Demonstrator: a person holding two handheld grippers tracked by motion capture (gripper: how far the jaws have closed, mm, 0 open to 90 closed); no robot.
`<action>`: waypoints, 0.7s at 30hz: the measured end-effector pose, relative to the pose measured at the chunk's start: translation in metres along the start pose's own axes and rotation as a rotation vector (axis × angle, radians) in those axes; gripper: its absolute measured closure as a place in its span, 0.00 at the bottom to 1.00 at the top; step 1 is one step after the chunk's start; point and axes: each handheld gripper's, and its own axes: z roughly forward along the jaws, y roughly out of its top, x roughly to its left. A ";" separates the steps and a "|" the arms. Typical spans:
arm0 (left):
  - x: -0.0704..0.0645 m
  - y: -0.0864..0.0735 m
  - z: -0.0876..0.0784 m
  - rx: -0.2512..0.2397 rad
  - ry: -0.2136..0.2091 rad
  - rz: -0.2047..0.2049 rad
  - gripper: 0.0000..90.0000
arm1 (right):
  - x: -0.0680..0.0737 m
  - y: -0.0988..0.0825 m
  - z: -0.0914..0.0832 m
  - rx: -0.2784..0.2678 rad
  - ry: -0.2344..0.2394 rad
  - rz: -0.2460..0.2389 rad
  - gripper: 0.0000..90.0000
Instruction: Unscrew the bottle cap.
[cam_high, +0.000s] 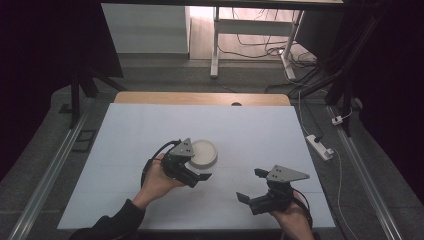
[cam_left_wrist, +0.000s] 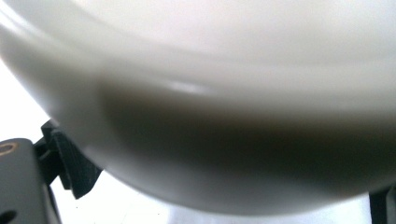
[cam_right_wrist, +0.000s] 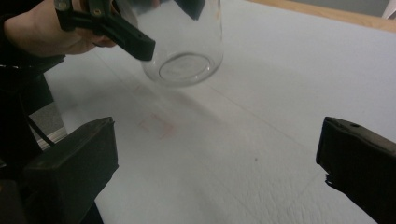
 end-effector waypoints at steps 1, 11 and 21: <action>0.000 0.000 0.000 0.000 -0.002 -0.001 0.08 | 0.001 0.002 0.001 -0.004 0.003 -0.001 0.00; -0.001 0.000 0.001 -0.002 -0.009 -0.001 0.08 | 0.005 0.022 0.017 -0.002 0.044 -0.015 0.00; -0.002 0.000 0.003 0.006 -0.017 0.003 0.08 | 0.010 0.037 0.033 0.000 0.034 -0.041 0.00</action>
